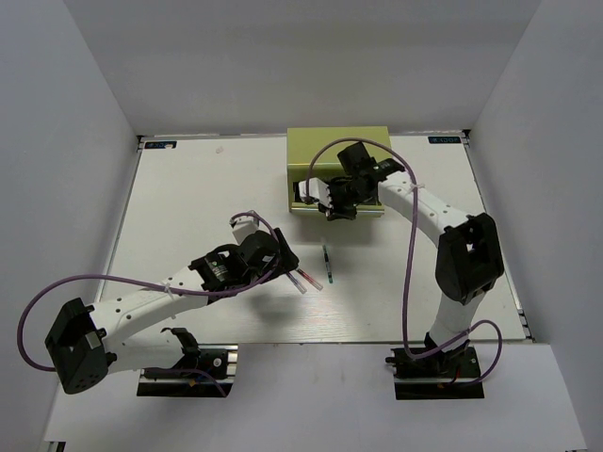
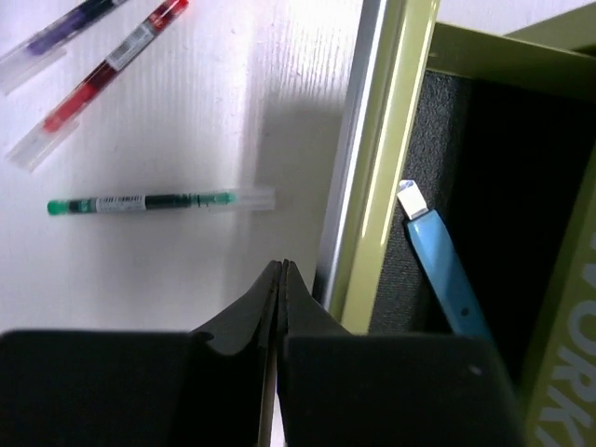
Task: Sort the stationery into containers
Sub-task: Close the drawer in the storage box, then open the drawer in the storage box.
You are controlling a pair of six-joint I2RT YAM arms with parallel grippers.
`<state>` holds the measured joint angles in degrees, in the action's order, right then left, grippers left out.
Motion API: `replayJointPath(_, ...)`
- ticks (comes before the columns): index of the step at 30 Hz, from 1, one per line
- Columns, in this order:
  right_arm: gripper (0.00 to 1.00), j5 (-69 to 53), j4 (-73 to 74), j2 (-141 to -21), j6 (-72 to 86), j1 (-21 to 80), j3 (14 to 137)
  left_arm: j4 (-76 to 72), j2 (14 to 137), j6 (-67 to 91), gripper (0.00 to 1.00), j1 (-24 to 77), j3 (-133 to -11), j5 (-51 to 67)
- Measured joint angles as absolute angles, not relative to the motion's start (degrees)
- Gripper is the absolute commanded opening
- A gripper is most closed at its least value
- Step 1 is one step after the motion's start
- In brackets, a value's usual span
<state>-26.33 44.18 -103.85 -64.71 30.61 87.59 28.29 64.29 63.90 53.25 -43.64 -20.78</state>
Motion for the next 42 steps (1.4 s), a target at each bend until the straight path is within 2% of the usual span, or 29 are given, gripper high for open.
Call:
replayJointPath(10, 0.00, -10.5, 24.3, -104.2, -55.9, 30.8, 83.7, 24.5, 64.3, 64.5, 1.00, 53.3, -43.1, -20.2)
replayJointPath(18, 0.00, -6.0, 20.4, -105.5, -54.5, 30.4, 83.8, 18.9, 64.4, 64.9, 1.00, 53.2, -41.5, -19.9)
replayJointPath(21, 0.12, -8.8, 21.3, -105.4, -55.0, 30.2, 83.8, 14.1, 64.7, 65.8, 1.00, 53.0, -39.2, -19.7)
replayJointPath(22, 0.22, -11.1, 22.7, -105.0, -56.1, 30.0, 83.8, 12.3, 64.9, 66.1, 1.00, 52.8, -38.5, -19.7)
replayJointPath(24, 0.34, -16.8, 26.6, -102.8, -58.7, 29.6, 83.0, 8.2, 66.0, 67.0, 1.00, 52.3, -37.5, -19.5)
replayJointPath(25, 0.65, -19.2, 27.6, -100.8, -59.4, 29.4, 81.9, 5.7, 66.8, 67.5, 1.00, 51.9, -36.9, -19.3)
replayJointPath(26, 0.90, -21.9, 27.5, -97.8, -60.1, 29.3, 79.8, 3.4, 67.7, 68.1, 1.00, 51.5, -36.5, -19.0)
replayJointPath(31, 0.90, -27.9, 24.2, -83.0, -58.5, 28.9, 73.1, -9.2, 75.0, 71.9, 1.00, 48.2, -35.9, -15.9)
replayJointPath(34, 0.90, -28.2, 19.2, -80.2, -56.3, 28.1, 72.7, -16.7, 80.8, 74.1, 1.00, 46.7, -35.9, -14.0)
replayJointPath(37, 0.89, -26.2, 15.6, -81.2, -54.3, 26.5, 72.7, -23.7, 86.0, 75.5, 0.88, 45.7, -36.1, -13.4)
replayJointPath(38, 0.89, -25.3, 14.9, -82.1, -53.8, 26.0, 72.8, -26.1, 87.8, 75.9, 0.79, 45.5, -36.3, -13.3)
replayJointPath(42, 0.88, -21.2, 13.9, -87.7, -51.7, 24.2, 75.4, -33.6, 93.4, 76.8, 0.71, 45.2, -38.1, -13.4)
